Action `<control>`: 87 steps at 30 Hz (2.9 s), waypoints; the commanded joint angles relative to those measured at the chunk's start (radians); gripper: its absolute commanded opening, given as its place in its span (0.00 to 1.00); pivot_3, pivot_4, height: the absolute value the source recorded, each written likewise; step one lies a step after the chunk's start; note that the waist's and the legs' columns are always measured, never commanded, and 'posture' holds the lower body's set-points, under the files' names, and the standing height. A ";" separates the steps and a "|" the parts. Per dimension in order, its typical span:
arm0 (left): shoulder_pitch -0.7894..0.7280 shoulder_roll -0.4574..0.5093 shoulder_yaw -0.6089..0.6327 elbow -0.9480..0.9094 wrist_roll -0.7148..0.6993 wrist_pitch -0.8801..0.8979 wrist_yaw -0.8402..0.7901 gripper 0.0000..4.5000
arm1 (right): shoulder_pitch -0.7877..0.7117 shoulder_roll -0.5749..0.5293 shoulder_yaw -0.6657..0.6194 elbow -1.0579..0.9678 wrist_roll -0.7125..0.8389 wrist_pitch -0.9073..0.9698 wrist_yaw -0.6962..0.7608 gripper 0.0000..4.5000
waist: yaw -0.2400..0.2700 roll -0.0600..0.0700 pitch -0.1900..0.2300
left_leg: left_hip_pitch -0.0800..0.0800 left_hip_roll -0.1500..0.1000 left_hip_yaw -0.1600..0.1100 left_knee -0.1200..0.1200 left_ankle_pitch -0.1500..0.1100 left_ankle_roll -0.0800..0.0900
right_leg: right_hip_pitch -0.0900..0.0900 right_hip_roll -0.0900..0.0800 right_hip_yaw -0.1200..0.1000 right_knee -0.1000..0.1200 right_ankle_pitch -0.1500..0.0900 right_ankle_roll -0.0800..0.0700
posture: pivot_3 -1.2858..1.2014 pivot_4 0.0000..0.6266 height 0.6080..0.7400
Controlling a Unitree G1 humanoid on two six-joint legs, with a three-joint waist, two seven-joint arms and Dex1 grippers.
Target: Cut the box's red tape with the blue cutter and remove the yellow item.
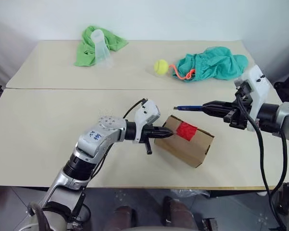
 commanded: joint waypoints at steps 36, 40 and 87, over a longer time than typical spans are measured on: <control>-0.059 -0.059 -0.038 0.145 0.112 -0.072 -0.043 0.01 | 0.107 -0.074 -0.064 -0.068 0.084 -0.044 -0.055 0.03 | 0.003 0.000 0.000 | -0.001 -0.001 -0.001 0.001 0.000 0.002 | 0.001 -0.001 0.000 -0.001 0.001 0.001 | 0.52 0.24 1.00; -0.060 -0.061 -0.038 0.147 0.112 -0.072 -0.043 0.01 | 0.137 -0.081 -0.055 -0.060 0.081 -0.060 -0.059 0.03 | 0.003 0.000 0.000 | -0.001 -0.001 -0.001 0.001 0.000 0.002 | 0.001 -0.001 0.000 -0.001 0.001 0.001 | 0.52 0.24 1.00; -0.049 -0.070 -0.034 0.127 0.126 -0.033 -0.026 0.01 | 0.081 -0.156 0.093 0.030 0.126 -0.158 -0.054 0.03 | 0.003 -0.001 0.000 | -0.001 -0.001 -0.002 0.002 0.001 0.002 | 0.001 -0.002 0.000 -0.001 0.002 0.001 | 0.52 0.24 1.00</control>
